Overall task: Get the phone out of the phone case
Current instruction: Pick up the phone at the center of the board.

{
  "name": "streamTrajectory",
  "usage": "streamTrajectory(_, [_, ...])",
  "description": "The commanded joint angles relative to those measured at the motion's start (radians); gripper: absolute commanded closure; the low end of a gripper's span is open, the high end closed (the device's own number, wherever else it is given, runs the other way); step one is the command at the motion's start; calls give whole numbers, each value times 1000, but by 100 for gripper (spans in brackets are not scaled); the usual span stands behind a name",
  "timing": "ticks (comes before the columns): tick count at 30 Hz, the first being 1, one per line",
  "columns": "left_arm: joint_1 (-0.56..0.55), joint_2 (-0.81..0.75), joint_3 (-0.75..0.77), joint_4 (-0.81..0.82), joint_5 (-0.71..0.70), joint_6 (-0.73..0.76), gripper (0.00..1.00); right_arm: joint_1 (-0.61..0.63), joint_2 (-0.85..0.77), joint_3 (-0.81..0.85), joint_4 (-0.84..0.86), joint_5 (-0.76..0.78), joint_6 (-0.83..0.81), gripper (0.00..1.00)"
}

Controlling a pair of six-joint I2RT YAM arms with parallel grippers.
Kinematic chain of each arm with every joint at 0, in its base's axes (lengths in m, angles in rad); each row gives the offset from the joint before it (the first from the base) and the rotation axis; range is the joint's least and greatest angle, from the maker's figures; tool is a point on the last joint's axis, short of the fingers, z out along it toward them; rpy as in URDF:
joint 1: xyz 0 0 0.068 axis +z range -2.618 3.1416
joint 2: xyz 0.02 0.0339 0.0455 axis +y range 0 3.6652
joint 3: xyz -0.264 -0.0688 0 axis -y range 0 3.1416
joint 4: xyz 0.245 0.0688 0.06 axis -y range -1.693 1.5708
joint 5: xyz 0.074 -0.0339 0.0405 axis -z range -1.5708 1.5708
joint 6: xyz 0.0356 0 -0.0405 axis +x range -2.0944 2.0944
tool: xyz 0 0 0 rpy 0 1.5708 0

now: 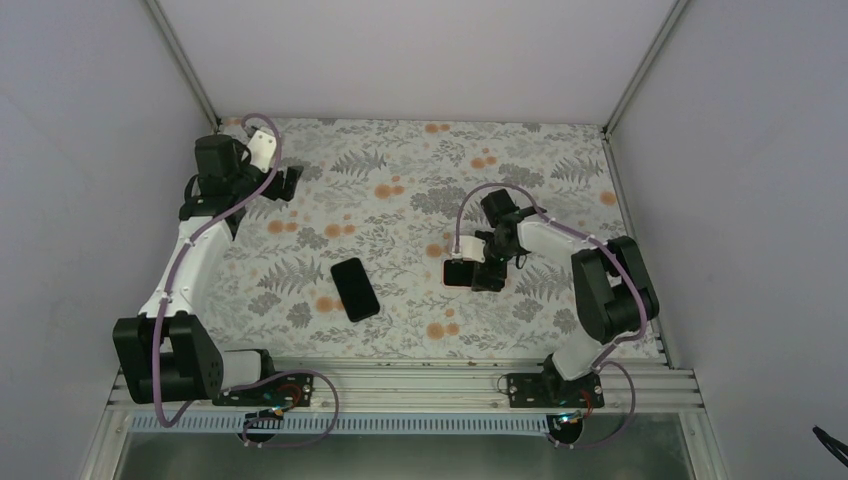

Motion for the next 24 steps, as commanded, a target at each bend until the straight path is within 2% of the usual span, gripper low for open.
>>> streamTrajectory(1, [4,-3,-20,32,5,17,0,9,41,-1,15,50,-32,0])
streamTrajectory(11, [2,18,-18,29,38,37,0,11,108,7,23,91,-49,0])
streamTrajectory(13, [2,25,-12,14,79,51,0,12,119,11,23,98,-44,5])
streamTrajectory(16, [-3,43,19,-40,172,84,0,14,130,15,27,111,-31,25])
streamTrajectory(18, [-6,64,58,-96,232,100,0,14,125,15,36,115,-21,33])
streamTrajectory(24, [-24,156,212,-296,441,139,0,19,-22,-22,131,71,6,31])
